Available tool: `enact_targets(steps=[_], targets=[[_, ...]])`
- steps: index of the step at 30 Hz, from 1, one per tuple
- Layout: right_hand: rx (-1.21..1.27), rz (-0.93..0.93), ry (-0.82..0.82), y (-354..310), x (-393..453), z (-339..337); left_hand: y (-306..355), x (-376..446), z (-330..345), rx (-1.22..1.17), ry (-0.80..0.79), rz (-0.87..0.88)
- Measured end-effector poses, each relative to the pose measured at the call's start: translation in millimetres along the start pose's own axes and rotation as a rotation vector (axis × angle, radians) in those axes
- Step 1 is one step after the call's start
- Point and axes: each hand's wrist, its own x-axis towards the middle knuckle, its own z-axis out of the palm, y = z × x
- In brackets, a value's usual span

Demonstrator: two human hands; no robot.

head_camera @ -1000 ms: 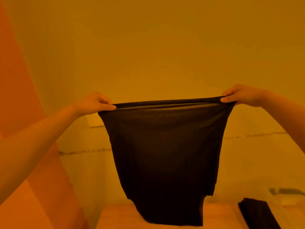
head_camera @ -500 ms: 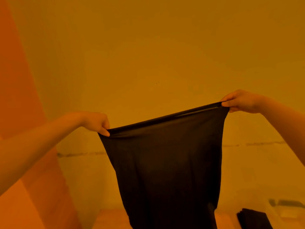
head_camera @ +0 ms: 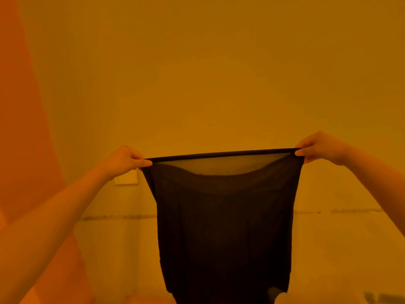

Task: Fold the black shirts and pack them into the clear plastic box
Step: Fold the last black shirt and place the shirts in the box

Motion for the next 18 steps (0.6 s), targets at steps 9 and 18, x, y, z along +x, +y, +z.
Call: enact_targets(steps=[9,18], targets=[[-0.167,0.033,0.046,-2.3,11.3,-9.2,14.6,12.1,1.0,0.493,-0.098,0.051],[-0.083,-0.011,0.285,-1.2,-13.4,-10.7,25.3,-3.5,4.2,0.121,0.246,-0.012]])
